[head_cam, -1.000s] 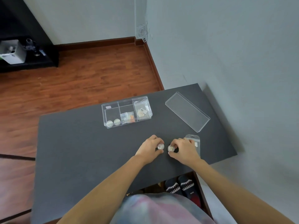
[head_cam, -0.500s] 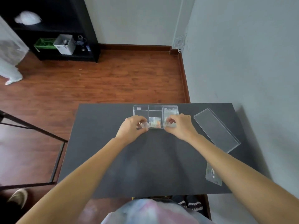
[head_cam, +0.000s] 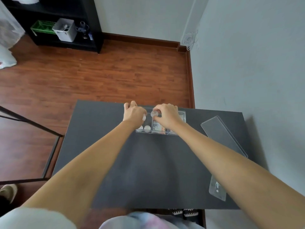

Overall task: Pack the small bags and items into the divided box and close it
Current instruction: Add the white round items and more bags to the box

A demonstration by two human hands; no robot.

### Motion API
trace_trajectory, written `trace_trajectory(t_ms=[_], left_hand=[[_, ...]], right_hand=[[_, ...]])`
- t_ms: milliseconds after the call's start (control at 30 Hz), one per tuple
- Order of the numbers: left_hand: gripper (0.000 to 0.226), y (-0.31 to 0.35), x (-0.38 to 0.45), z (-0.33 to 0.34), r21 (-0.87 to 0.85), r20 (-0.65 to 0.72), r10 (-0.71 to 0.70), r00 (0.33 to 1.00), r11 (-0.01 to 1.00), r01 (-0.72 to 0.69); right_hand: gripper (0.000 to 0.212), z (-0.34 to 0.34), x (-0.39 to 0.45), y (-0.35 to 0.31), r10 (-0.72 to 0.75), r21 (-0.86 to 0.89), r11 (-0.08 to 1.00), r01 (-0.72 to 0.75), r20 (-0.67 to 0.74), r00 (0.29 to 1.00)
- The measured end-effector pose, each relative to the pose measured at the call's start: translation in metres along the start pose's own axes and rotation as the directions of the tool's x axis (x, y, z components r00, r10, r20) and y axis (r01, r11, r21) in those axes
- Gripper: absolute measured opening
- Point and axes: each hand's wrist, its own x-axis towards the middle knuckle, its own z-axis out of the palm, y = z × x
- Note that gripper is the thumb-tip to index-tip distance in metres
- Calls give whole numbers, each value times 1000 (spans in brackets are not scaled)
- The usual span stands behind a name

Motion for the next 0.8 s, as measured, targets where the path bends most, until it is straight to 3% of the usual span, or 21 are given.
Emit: trace_trajectory(t_ms=[167,400,467,567,667,800], left_hand=[[31,4,5,8,68,10,-96,995,993,95],[29,0,9,8,62,14,-35,999,998,34],[26,-2,6,4,24,-24,4,1000,1000,-4],[23,-8,-7,5,-37,-188,44,981,998,-52],[34,-15,-26,13,-101,-318,-16,948,995,-17],[37,-19,-44,24,-203,-267,-115,957,977,61]], right_hand=[[31,7,5,0,24,4,1000,-24,-11,1000],[27,12,9,0,48,42,998,-48,-14,999],[27,14,11,0,53,40,998,-52,-4,999],[26,16,14,-1,43,23,999,-43,-9,999],[24,19,18,-3,24,24,999,-23,-23,999],[24,25,24,-12,-52,-99,994,54,24,998]])
